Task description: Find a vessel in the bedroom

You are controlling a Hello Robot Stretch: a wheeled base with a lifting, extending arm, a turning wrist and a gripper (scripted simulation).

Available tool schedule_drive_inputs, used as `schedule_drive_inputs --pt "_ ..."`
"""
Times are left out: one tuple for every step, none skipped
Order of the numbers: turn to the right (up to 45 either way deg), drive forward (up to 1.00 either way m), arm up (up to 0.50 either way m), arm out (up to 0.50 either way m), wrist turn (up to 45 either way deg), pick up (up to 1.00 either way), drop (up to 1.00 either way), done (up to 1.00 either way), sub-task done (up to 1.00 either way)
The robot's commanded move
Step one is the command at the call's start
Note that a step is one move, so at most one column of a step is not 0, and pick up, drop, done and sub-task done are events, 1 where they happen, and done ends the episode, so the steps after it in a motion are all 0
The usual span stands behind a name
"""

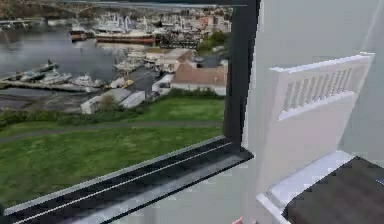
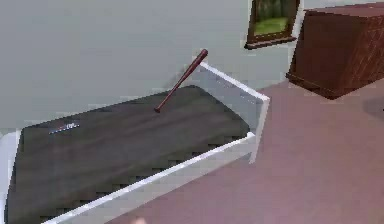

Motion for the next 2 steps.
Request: schedule_drive_inputs --pt "45.0 0.0 0.0 0.0 0.0 0.0 0.0 0.0 0.0" --pt "45.0 0.0 0.0 0.0 0.0 0.0 0.0 0.0 0.0"
